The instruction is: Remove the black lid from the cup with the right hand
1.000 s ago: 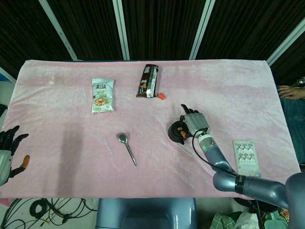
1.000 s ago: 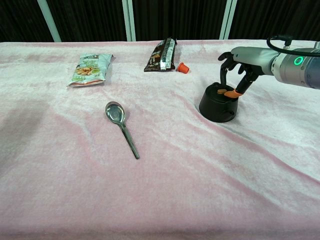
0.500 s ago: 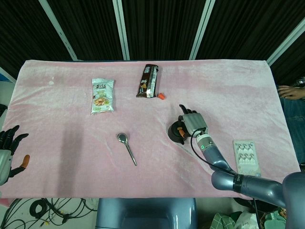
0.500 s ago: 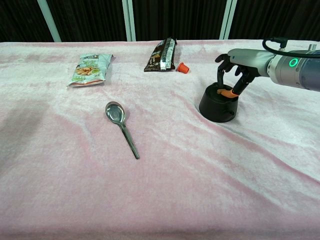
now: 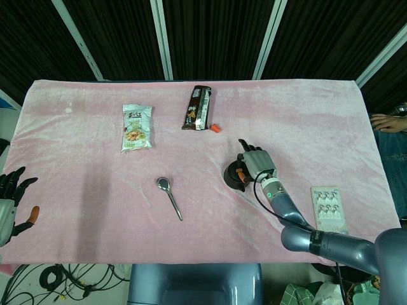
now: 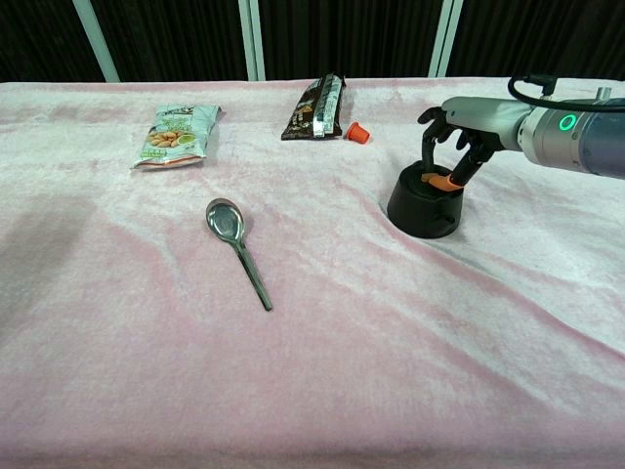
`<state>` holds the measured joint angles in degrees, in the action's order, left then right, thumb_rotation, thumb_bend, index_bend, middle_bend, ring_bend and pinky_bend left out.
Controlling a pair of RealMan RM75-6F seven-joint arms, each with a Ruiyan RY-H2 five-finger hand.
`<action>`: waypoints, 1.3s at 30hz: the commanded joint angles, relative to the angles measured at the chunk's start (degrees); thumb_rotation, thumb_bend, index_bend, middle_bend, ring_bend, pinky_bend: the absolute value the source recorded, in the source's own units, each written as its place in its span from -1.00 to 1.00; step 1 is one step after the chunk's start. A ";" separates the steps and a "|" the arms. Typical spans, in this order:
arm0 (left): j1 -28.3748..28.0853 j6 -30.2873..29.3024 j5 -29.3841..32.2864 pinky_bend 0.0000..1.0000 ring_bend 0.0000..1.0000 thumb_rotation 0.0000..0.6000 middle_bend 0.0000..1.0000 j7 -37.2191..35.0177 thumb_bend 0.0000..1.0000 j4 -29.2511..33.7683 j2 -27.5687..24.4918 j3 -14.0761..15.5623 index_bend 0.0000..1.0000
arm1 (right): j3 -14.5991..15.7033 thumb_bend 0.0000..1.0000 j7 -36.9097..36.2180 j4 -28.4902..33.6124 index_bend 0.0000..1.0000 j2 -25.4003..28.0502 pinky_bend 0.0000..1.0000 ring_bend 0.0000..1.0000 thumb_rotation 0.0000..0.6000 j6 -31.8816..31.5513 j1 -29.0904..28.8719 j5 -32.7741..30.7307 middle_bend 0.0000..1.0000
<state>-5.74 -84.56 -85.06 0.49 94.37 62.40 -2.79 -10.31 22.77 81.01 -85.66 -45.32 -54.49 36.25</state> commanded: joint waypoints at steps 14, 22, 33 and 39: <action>0.07 0.06 0.19 -0.96 -1.00 1.00 -1.00 -0.24 -0.15 0.28 -0.21 0.00 -0.65 | -3.05 -0.29 -5.52 3.60 0.45 3.60 -0.63 -0.71 1.00 -0.65 1.58 3.38 -1.00; 0.15 -0.01 0.21 -0.96 -1.00 1.00 -0.99 -0.24 -0.15 0.32 -0.22 0.04 -0.65 | -4.10 -0.28 -8.14 9.59 0.45 9.99 -0.63 -0.71 1.00 -2.56 4.28 6.17 -1.00; 0.13 0.23 0.17 -0.96 -1.00 1.00 -1.00 -0.08 -0.15 0.68 -0.22 0.19 -0.65 | 2.37 -0.27 -10.06 21.06 0.45 21.56 -0.63 -0.71 1.00 -5.66 13.03 13.00 -1.00; 0.16 0.25 0.11 -0.96 -1.00 1.00 -1.00 0.21 -0.15 0.68 -0.15 0.30 -0.65 | 5.11 -0.27 -11.21 17.77 0.45 18.28 -0.63 -0.71 1.00 -5.81 15.23 15.31 -1.00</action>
<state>-5.59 -84.31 -84.95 0.71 95.05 62.24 -2.49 -6.08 11.76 100.31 -65.91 -50.97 -39.89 50.81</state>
